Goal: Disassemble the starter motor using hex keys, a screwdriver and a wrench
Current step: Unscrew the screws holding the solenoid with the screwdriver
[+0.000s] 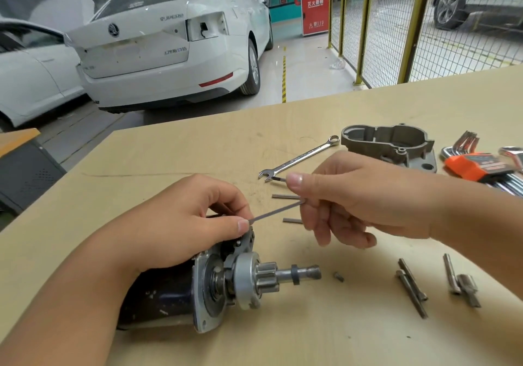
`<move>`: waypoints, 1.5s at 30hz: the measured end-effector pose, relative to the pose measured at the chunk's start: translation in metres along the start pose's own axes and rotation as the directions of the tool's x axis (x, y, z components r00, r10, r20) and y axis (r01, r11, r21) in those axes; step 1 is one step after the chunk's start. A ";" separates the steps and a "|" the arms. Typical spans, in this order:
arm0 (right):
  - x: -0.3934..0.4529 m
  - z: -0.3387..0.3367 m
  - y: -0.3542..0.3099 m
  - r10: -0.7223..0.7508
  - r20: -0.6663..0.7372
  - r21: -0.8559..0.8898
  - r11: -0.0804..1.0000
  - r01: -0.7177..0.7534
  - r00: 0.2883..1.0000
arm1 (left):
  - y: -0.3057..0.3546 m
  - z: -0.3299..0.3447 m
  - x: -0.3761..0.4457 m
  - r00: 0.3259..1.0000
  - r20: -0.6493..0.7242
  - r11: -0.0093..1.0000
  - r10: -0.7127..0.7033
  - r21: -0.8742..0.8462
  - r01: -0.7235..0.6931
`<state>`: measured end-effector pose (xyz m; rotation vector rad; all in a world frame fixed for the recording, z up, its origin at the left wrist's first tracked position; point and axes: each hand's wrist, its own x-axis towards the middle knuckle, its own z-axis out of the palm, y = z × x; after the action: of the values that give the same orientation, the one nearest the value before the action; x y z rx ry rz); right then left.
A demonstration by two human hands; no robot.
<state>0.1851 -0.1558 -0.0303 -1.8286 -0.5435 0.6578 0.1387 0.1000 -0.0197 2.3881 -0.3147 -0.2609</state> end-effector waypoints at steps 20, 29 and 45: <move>0.003 -0.007 0.009 -0.560 0.022 -0.683 0.597 0.421 0.828 | -0.003 0.000 0.001 0.998 0.033 0.998 0.049 -0.029 -0.048; -0.003 -0.001 -0.004 -0.174 -0.086 -0.235 0.960 0.150 0.981 | -0.007 0.000 0.003 0.998 -0.001 0.998 0.063 -0.009 -0.063; -0.002 0.013 -0.008 -0.010 -0.172 -0.066 0.998 -0.002 0.985 | 0.005 -0.001 -0.002 1.000 -0.002 1.000 -0.009 -0.004 0.009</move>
<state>0.1743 -0.1455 -0.0262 -1.9244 -0.4577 0.4777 0.1366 0.0981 -0.0152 2.3857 -0.3023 -0.2626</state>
